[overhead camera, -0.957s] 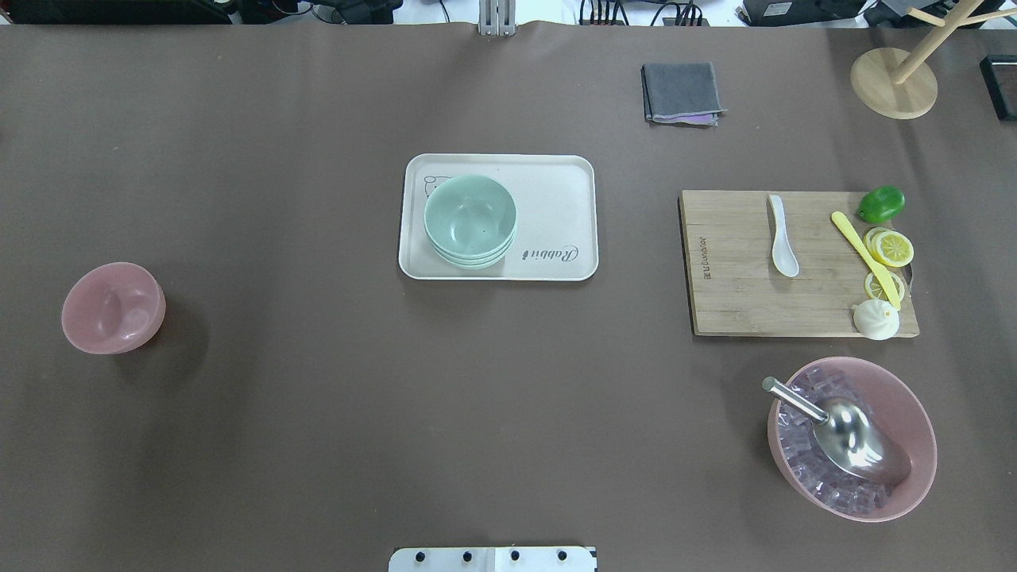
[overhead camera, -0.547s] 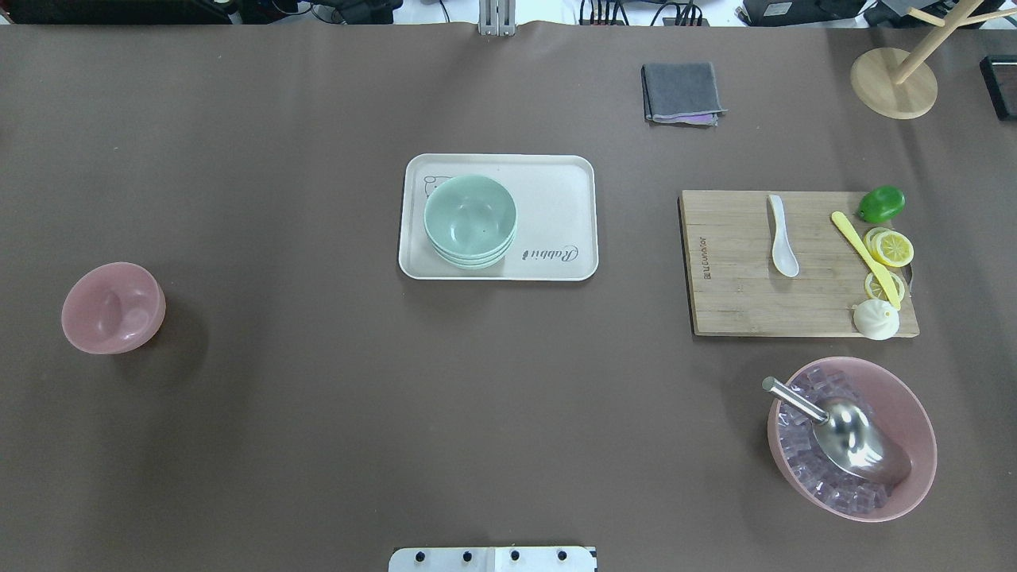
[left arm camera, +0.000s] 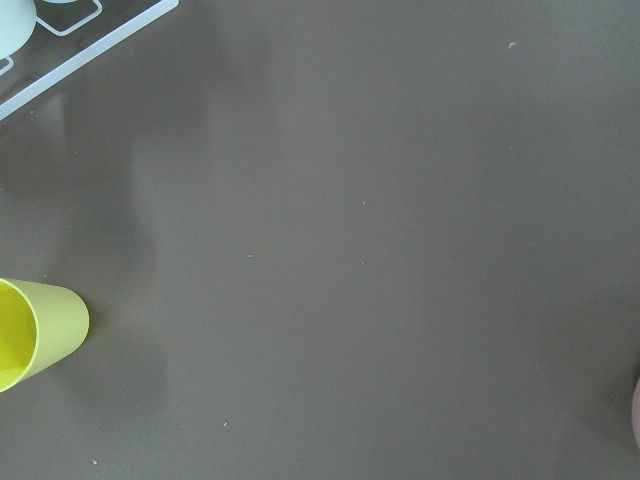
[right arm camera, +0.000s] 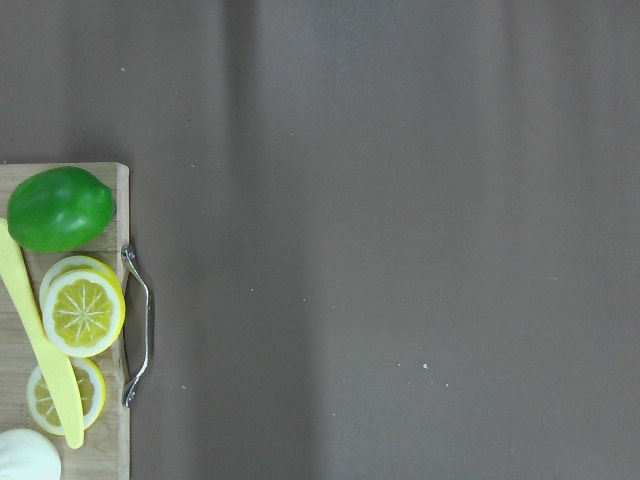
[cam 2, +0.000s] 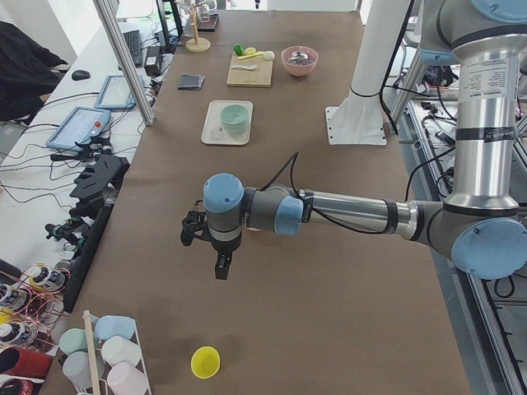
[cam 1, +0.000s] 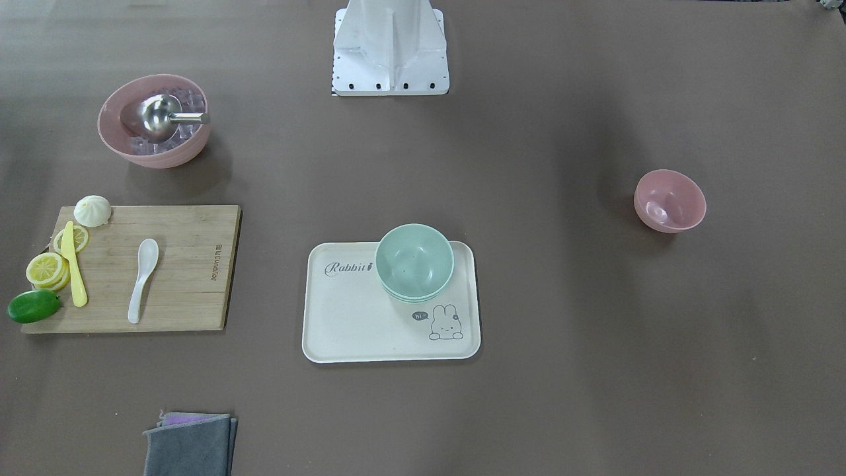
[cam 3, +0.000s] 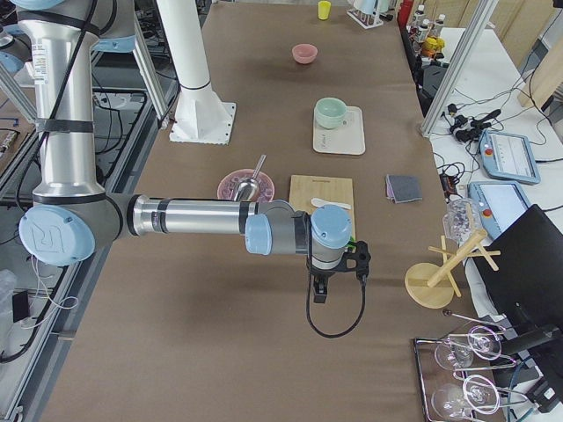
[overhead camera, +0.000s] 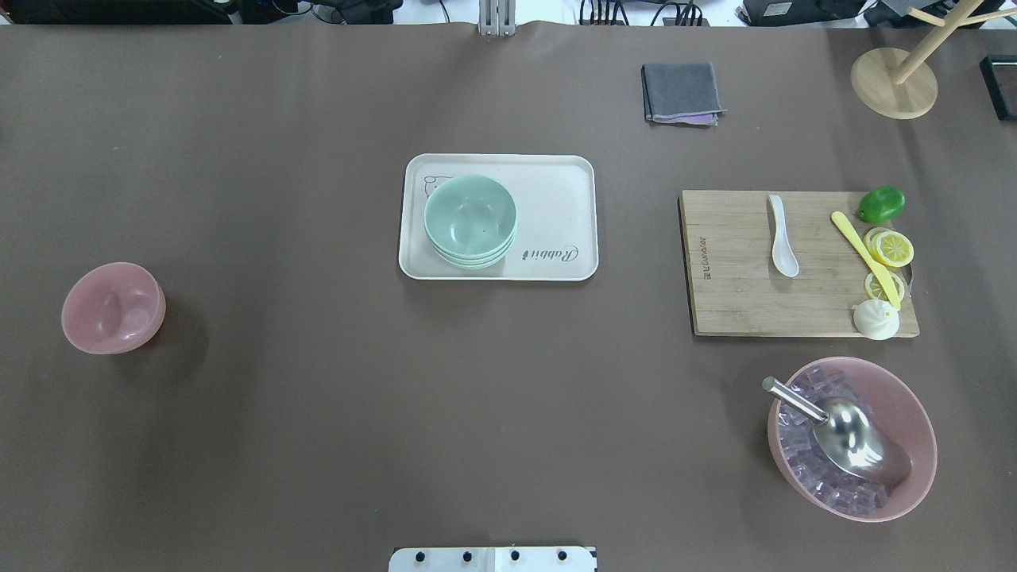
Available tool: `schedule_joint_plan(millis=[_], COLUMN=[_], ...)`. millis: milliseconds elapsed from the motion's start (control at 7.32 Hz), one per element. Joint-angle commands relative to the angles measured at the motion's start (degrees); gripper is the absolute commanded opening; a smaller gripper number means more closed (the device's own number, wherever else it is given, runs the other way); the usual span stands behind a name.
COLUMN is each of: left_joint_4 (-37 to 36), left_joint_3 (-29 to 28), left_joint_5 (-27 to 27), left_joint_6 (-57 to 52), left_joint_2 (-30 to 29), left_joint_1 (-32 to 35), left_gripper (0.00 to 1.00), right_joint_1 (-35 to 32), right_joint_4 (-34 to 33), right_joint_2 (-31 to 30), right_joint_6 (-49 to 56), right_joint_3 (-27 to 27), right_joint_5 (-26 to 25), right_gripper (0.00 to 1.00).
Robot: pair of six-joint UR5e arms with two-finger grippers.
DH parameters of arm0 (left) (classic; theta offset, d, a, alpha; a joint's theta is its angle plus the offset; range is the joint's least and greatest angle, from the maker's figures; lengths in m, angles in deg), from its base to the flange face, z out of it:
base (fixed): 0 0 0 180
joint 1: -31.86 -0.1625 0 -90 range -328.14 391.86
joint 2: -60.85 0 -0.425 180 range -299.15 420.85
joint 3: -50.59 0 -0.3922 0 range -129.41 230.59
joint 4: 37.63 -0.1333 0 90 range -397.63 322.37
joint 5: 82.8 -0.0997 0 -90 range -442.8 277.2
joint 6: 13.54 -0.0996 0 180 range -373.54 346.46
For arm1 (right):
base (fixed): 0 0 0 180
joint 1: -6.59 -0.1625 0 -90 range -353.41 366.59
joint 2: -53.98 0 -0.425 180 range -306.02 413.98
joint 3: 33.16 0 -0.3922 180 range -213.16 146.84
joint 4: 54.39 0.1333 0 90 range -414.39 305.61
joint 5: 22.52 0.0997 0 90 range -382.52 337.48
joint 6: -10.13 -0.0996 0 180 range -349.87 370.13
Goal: Stack pink bowl on green and place spoon
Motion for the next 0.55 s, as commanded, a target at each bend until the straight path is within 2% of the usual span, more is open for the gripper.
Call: schedule_joint_plan(millis=[0, 410], left_joint_4=[0.0, 0.0], left_joint_3=[0.2, 0.0], left_joint_5=[0.0, -0.3], left_joint_6=[0.0, 0.0], left_joint_2=[-0.2, -0.2], left_joint_1=[-0.1, -0.2], left_gripper=[0.98, 0.98], right_joint_1=[0.0, 0.0], right_joint_4=[0.1, 0.1], right_joint_2=[0.0, 0.0], right_joint_6=[-0.5, -0.5], right_joint_3=[-0.1, -0.1], right_joint_5=[0.2, 0.4], right_gripper=[1.00, 1.00])
